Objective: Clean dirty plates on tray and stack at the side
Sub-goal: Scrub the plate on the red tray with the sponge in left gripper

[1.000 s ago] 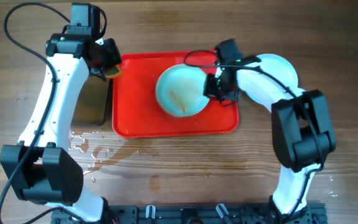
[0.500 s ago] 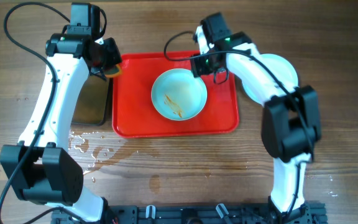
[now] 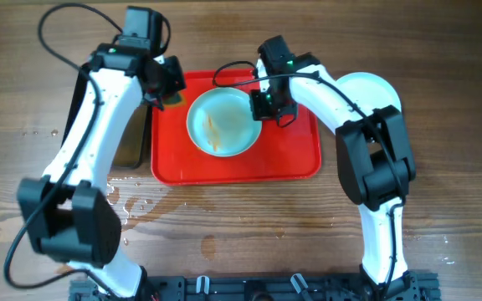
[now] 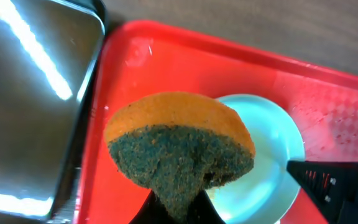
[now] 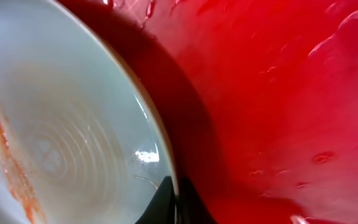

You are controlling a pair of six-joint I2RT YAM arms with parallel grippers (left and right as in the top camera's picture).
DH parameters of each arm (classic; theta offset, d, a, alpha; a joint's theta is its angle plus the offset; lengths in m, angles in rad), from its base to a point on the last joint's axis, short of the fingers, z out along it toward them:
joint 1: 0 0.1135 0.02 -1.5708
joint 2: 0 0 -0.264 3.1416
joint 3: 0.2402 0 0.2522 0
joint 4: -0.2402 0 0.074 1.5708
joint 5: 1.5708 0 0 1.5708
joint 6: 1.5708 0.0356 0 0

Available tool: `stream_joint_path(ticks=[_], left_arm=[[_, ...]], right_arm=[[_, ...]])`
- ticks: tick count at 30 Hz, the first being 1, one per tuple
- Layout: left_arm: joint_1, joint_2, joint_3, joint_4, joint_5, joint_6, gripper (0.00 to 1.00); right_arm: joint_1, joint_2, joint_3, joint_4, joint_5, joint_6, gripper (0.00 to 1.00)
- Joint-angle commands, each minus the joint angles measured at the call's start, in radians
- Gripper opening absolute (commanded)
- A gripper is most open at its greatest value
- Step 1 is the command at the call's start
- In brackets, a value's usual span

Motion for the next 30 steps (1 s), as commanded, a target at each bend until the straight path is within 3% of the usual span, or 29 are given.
stream_joint_path(ticks=[1,11,21,26,30], left_arm=[[-0.029,0.078,-0.015,0.013,0.01,-0.061,0.04],[-0.108,0.242,-0.015,0.137,0.012,-0.032,0.04],[-0.111,0.401,-0.017,0.101,-0.016,0.08,0.04],[-0.127,0.412,-0.029,-0.02,0.246,0.349,0.04],[-0.156,0.412,-0.112,-0.011,0.301,0.492,0.04]], right_arm=[[0.011,0.02,-0.064,0.023,-0.006,0.194,0.04],[0.012,0.02,-0.095,0.053,-0.05,0.151,0.04],[0.012,0.02,-0.095,0.065,-0.05,0.14,0.04],[0.012,0.02,-0.095,0.076,-0.05,0.14,0.04],[0.012,0.02,-0.095,0.079,-0.05,0.14,0.04]])
